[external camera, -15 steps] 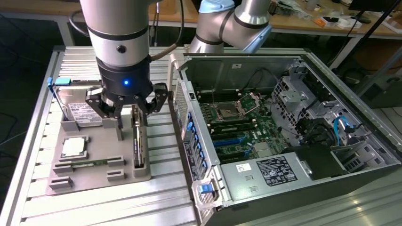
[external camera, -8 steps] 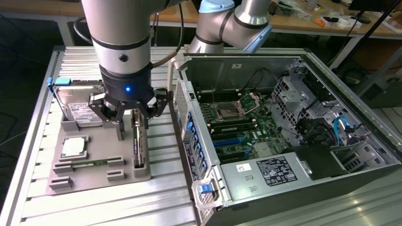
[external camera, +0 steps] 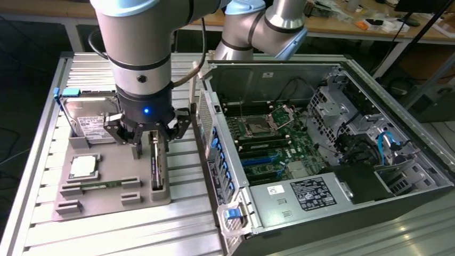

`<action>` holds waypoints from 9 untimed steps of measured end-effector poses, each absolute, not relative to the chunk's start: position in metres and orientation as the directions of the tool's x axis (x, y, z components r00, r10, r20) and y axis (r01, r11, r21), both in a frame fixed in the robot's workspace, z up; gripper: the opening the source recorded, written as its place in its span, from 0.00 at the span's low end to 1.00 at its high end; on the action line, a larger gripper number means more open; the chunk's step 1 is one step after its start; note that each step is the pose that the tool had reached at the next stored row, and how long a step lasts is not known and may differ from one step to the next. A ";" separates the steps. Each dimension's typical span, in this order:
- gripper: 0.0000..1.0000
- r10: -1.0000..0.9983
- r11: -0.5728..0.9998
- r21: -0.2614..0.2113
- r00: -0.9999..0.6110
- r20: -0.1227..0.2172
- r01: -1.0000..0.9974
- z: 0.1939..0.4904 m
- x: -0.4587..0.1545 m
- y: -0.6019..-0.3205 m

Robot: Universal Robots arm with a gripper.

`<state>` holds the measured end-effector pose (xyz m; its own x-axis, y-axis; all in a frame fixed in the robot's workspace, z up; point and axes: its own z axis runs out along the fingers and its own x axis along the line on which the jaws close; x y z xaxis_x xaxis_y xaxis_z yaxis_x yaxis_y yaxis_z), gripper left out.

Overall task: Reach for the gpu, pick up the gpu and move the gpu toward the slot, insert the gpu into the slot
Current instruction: 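Pick up the gpu and move the gpu toward the slot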

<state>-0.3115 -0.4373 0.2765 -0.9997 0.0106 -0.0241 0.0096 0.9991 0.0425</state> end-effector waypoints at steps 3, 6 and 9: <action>0.54 0.016 0.999 0.042 -1.000 -0.024 0.015 0.271 -0.311 -0.437; 0.54 0.021 0.999 0.043 -0.999 -0.024 0.020 0.265 -0.311 -0.438; 0.54 0.027 0.999 0.043 -0.999 -0.024 0.026 0.260 -0.310 -0.438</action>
